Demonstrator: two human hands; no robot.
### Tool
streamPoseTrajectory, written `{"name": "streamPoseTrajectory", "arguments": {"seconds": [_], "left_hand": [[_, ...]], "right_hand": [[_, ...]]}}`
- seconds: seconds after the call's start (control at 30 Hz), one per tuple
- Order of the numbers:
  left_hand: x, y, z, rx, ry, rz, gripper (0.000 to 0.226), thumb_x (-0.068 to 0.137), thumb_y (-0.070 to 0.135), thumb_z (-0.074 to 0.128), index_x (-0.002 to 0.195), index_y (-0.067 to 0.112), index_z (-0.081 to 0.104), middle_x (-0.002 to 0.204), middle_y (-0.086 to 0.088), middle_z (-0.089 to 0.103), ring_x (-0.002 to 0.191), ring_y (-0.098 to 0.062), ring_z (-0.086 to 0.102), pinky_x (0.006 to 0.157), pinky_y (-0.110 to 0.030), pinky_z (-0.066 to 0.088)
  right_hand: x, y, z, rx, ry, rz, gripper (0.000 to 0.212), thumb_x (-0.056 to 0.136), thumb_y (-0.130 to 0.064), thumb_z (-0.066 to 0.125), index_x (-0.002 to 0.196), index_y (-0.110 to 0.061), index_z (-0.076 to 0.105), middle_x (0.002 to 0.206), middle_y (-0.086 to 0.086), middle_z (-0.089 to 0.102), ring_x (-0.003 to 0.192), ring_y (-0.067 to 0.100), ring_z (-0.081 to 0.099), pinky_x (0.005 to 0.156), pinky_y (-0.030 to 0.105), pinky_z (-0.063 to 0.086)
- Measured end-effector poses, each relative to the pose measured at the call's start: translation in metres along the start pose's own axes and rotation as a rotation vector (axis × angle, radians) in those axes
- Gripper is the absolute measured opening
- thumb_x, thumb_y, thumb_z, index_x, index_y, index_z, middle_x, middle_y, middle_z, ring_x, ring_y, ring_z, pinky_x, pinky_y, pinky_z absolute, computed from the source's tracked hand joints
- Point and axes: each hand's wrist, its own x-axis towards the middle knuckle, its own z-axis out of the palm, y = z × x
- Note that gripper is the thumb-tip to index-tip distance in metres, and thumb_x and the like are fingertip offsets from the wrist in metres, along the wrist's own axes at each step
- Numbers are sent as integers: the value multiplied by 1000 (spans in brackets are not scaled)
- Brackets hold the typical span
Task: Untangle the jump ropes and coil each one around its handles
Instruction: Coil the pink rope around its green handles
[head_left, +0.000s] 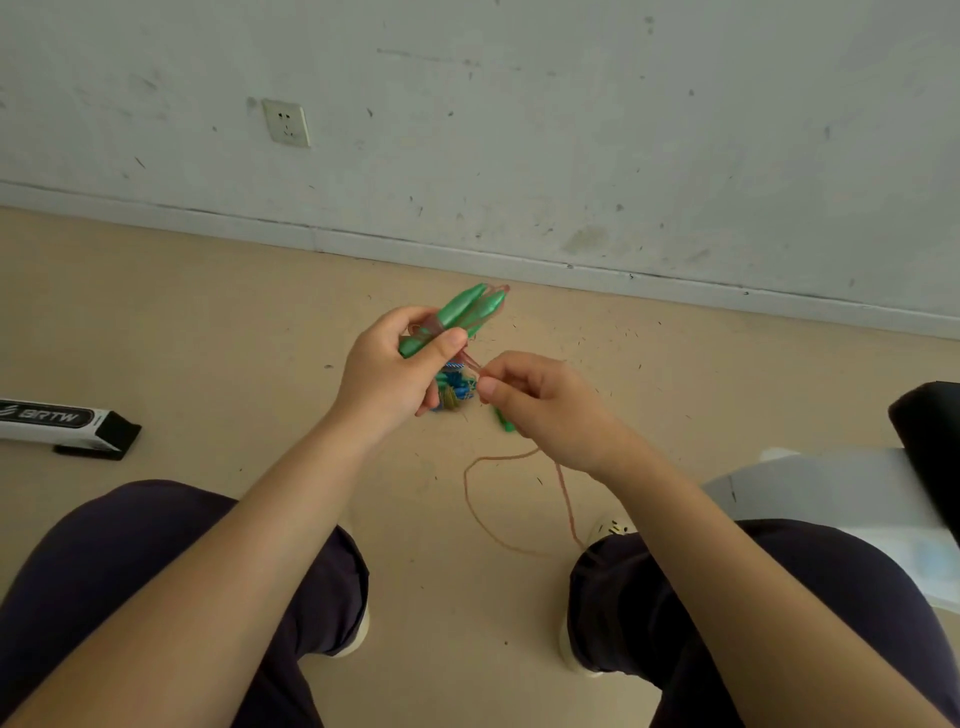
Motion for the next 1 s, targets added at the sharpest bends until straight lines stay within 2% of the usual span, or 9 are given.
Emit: {"name": "streamPoseTrajectory", "arguments": {"seconds": [0.17, 0.27, 0.4, 0.5, 0.57, 0.7, 0.87, 0.93, 1.0], "left_hand": [[-2, 0, 0, 91, -122, -47, 26, 89, 21, 74, 114, 20, 67, 65, 2, 70, 35, -12, 45, 37, -22, 35], [-3, 1, -5, 121, -317, -102, 25, 88, 22, 74, 112, 20, 68, 70, 2, 73, 38, -13, 45, 38, -23, 34], [-8, 5, -7, 219, -607, -160, 25, 89, 33, 71, 112, 25, 67, 84, -5, 76, 37, -13, 36, 39, -20, 27], [-11, 11, -6, 186, -717, -184, 41, 80, 42, 70, 116, 25, 66, 87, -6, 76, 36, -12, 36, 38, -19, 24], [-12, 14, -5, 197, -745, -180, 44, 78, 42, 70, 119, 25, 66, 87, -6, 76, 37, -13, 40, 38, -19, 27], [-11, 12, -4, 208, -716, -120, 31, 87, 26, 73, 116, 29, 65, 91, -3, 76, 49, -17, 58, 43, -25, 42], [-14, 7, 0, 244, -579, -108, 40, 84, 34, 76, 123, 35, 65, 88, 11, 74, 61, -22, 69, 50, -27, 45], [-14, 8, -1, 251, -542, -99, 37, 84, 35, 76, 120, 36, 67, 83, 11, 74, 60, -22, 69, 50, -28, 42], [-13, 9, -2, 277, -533, -87, 31, 85, 33, 76, 114, 38, 69, 82, 8, 74, 60, -24, 70, 50, -28, 39]], "right_hand": [[1, 4, -13, -219, 109, -176, 7, 92, -13, 65, 86, -10, 69, 69, -11, 55, 63, 1, 49, 63, 15, 38], [-1, 4, -20, -325, 170, -273, 6, 83, -13, 75, 82, -9, 71, 78, 0, 59, 71, 6, 51, 67, 20, 42], [-3, -2, -32, -252, 221, -181, 23, 67, -23, 88, 71, -14, 67, 77, 7, 57, 64, 5, 42, 59, 19, 36], [-3, -3, -35, -177, 190, -91, 25, 69, -27, 87, 72, -14, 66, 77, 4, 58, 63, 3, 44, 58, 19, 40], [-3, -2, -33, -139, 160, -63, 26, 72, -26, 85, 76, -11, 66, 76, 0, 60, 61, 2, 48, 57, 23, 45], [-2, 5, -25, -74, 146, -58, 22, 77, -23, 82, 74, -14, 62, 66, -9, 56, 56, 0, 47, 54, 13, 39], [2, 7, -18, 1, 160, -13, 24, 78, -21, 81, 82, -17, 58, 69, -7, 57, 55, -2, 46, 52, 13, 39], [2, 5, -15, 73, 170, -2, 35, 78, -18, 82, 93, -13, 51, 78, 2, 61, 61, 0, 52, 55, 19, 46], [2, 7, -13, 82, 178, -1, 42, 77, -18, 83, 93, -13, 44, 80, 8, 61, 69, 11, 58, 61, 34, 53]]}}
